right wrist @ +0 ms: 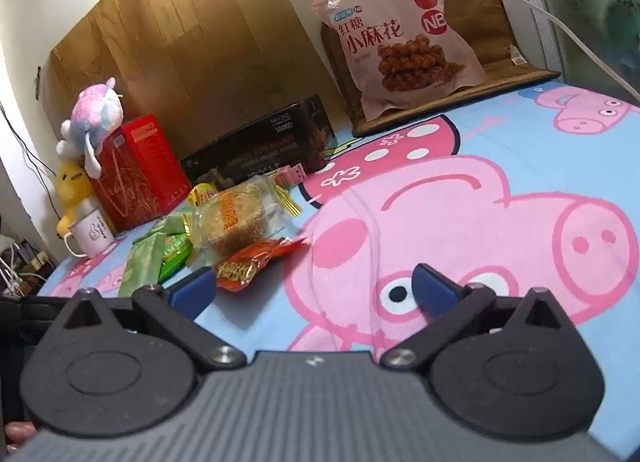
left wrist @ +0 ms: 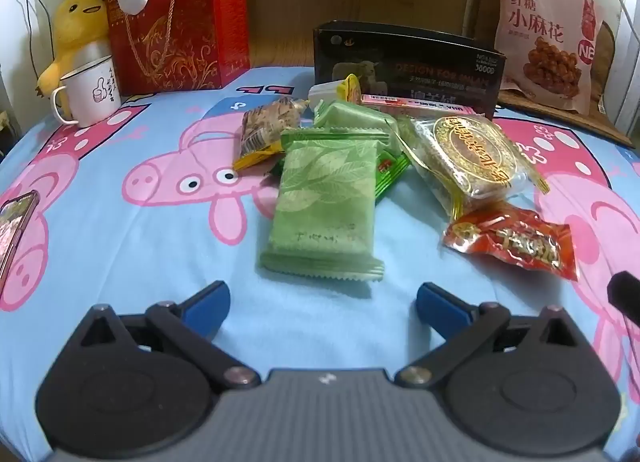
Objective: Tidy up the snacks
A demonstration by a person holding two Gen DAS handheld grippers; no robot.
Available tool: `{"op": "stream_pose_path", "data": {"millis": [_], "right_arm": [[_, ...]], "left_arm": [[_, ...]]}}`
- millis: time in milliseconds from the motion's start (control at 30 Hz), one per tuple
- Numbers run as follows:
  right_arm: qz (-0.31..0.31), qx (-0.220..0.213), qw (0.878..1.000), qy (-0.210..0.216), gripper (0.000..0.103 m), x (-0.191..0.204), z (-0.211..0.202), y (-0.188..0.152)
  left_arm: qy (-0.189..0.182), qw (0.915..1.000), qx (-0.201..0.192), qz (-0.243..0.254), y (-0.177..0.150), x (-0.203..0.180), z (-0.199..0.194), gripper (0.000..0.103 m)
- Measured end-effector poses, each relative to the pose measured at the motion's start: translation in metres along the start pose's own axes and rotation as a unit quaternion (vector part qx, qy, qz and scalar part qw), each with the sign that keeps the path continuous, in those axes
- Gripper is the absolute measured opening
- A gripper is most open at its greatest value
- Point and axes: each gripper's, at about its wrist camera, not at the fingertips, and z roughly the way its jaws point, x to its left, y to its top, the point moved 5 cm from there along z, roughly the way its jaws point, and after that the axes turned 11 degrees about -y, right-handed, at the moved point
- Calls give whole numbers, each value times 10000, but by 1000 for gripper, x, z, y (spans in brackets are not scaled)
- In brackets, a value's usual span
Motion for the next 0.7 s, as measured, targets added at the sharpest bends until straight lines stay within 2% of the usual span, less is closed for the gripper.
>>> {"op": "stream_pose_path", "data": {"millis": [233, 300, 433, 500, 533, 567, 667, 700], "right_arm": [[-200, 74, 9997, -75, 103, 5, 3, 0], [-329, 83, 9994, -78, 103, 7, 3, 0], [-517, 206, 9983, 180, 103, 10, 6, 3], [-668, 238, 9969, 347, 98, 17, 7, 8], [-779, 262, 9957, 424, 89, 21, 9, 11], [-901, 282, 9943, 489, 81, 26, 11, 16], [-1242, 224, 9901, 615, 68, 36, 19, 29], [-1353, 206, 9884, 660, 67, 39, 24, 35]], "left_arm": [[-97, 9989, -372, 282, -7, -2, -8, 103], [-231, 9969, -599, 444, -15, 1, -7, 103], [-559, 9948, -605, 604, -17, 5, -12, 103], [-806, 9937, -543, 551, -12, 10, -13, 103], [-995, 9923, -558, 489, -13, 15, -18, 102], [-1129, 9910, -573, 425, -10, 19, -21, 100], [-1521, 9852, -777, 136, 6, 28, -33, 87], [-1735, 9812, -844, 74, 15, 27, -38, 84]]}}
